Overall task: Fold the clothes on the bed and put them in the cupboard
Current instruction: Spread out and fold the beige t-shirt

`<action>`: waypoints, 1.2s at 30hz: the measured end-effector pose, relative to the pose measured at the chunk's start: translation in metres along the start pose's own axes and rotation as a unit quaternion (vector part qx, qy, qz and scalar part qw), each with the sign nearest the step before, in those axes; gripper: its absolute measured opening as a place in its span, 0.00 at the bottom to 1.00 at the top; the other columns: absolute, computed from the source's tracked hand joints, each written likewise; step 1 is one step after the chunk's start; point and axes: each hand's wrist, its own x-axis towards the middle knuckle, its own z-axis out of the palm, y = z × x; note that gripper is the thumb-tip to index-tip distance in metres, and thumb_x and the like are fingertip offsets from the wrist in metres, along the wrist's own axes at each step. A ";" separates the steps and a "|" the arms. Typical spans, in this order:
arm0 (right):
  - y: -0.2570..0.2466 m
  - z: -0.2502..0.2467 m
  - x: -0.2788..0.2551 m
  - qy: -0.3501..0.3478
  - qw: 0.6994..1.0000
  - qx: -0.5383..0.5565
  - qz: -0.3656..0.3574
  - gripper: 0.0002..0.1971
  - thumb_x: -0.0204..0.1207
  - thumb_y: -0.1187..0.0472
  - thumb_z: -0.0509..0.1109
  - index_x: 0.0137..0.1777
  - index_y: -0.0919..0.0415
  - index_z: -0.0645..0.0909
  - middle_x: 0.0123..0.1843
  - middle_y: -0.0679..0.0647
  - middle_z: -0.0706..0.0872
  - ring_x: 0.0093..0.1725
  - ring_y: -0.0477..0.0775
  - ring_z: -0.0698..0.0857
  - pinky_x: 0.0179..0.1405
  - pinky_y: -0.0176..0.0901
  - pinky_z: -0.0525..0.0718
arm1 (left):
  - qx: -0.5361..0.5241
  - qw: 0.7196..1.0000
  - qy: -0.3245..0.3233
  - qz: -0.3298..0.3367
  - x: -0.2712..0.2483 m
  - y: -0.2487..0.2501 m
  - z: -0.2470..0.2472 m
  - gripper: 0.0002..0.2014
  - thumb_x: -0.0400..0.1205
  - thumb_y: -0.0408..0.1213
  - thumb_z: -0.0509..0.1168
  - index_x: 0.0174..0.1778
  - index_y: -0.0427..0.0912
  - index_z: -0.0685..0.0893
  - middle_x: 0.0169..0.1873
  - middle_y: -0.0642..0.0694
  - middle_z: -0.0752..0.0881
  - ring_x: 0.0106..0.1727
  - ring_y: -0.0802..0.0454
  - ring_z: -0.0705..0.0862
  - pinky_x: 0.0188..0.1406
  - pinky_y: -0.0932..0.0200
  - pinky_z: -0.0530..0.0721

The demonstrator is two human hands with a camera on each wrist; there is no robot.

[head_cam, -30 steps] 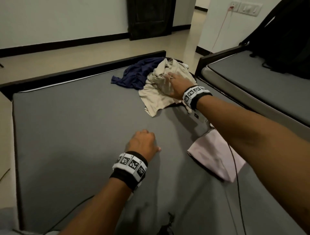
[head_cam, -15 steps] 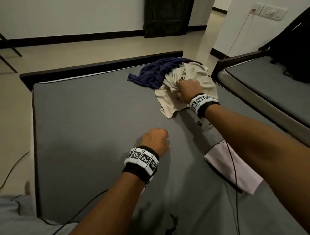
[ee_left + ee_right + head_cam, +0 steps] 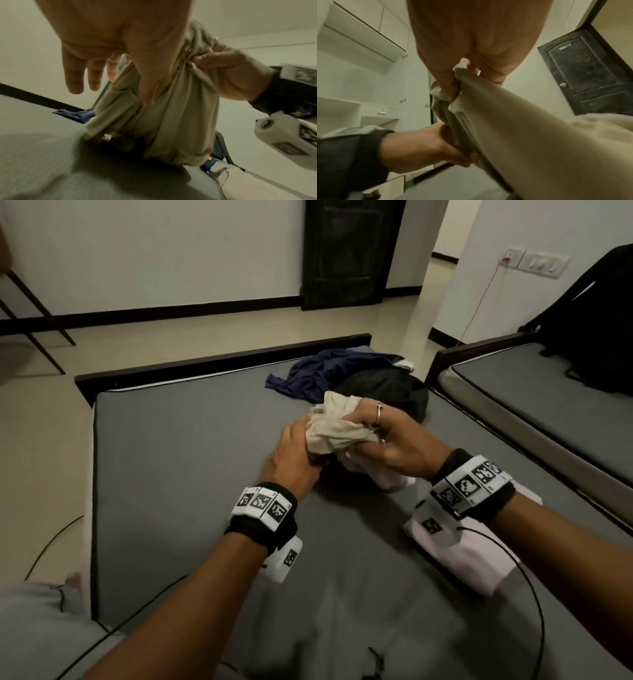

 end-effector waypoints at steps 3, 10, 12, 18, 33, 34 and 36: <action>-0.025 -0.002 -0.007 -0.005 1.000 0.022 -0.017 0.18 0.77 0.70 0.76 0.65 0.57 0.83 0.52 0.46 0.80 0.52 0.47 0.81 0.54 0.40 0.78 | 0.045 0.998 -0.047 0.024 0.001 0.010 -0.015 0.07 0.74 0.44 0.66 0.47 0.50 0.81 0.48 0.43 0.87 0.49 0.38 0.86 0.43 0.48 0.84; -0.009 -0.058 -0.024 -0.032 0.979 -0.117 0.165 0.40 0.73 0.68 0.78 0.81 0.45 0.65 0.56 0.29 0.74 0.53 0.29 0.77 0.49 0.27 0.76 | -0.091 0.994 -0.007 -0.059 0.019 0.027 -0.087 0.13 0.77 0.21 0.58 0.33 0.41 0.81 0.32 0.41 0.83 0.35 0.47 0.80 0.33 0.57 0.76; -0.001 -0.070 -0.028 -0.056 0.958 -0.183 0.214 0.39 0.73 0.72 0.75 0.81 0.45 0.67 0.63 0.45 0.74 0.58 0.44 0.80 0.46 0.27 0.80 | -0.145 0.989 0.017 -0.027 0.022 0.046 -0.110 0.14 0.76 0.19 0.61 0.39 0.42 0.86 0.37 0.40 0.88 0.39 0.45 0.85 0.39 0.54 0.84; 0.016 -0.046 -0.027 -0.150 0.954 -0.068 0.251 0.39 0.67 0.37 0.82 0.77 0.41 0.73 0.67 0.46 0.80 0.52 0.41 0.86 0.54 0.40 0.87 | -0.376 0.923 -0.079 0.037 0.001 0.121 -0.169 0.21 0.81 0.14 0.52 0.45 0.40 0.86 0.58 0.34 0.86 0.59 0.36 0.89 0.58 0.41 0.88; -0.008 -0.034 0.023 0.122 0.975 0.061 0.176 0.10 0.81 0.68 0.62 0.57 0.64 0.84 0.56 0.57 0.89 0.58 0.55 0.87 0.62 0.54 0.85 | 0.100 0.995 0.027 -0.013 -0.006 0.056 -0.227 0.16 0.76 0.21 0.58 0.46 0.48 0.81 0.41 0.44 0.85 0.42 0.45 0.82 0.39 0.55 0.78; -0.010 -0.048 0.029 0.142 0.971 0.050 0.183 0.09 0.81 0.66 0.63 0.57 0.63 0.82 0.54 0.54 0.88 0.56 0.52 0.86 0.59 0.50 0.85 | 0.134 0.991 0.030 -0.004 -0.001 0.062 -0.229 0.18 0.76 0.23 0.59 0.52 0.50 0.81 0.46 0.44 0.85 0.47 0.43 0.82 0.44 0.52 0.79; -0.022 -0.082 0.037 0.174 0.965 0.016 0.195 0.05 0.83 0.65 0.63 0.54 0.57 0.79 0.50 0.50 0.83 0.51 0.48 0.83 0.52 0.41 0.81 | 0.235 0.971 0.039 0.012 0.012 0.076 -0.236 0.21 0.77 0.27 0.63 0.64 0.50 0.77 0.54 0.41 0.83 0.57 0.37 0.82 0.53 0.50 0.79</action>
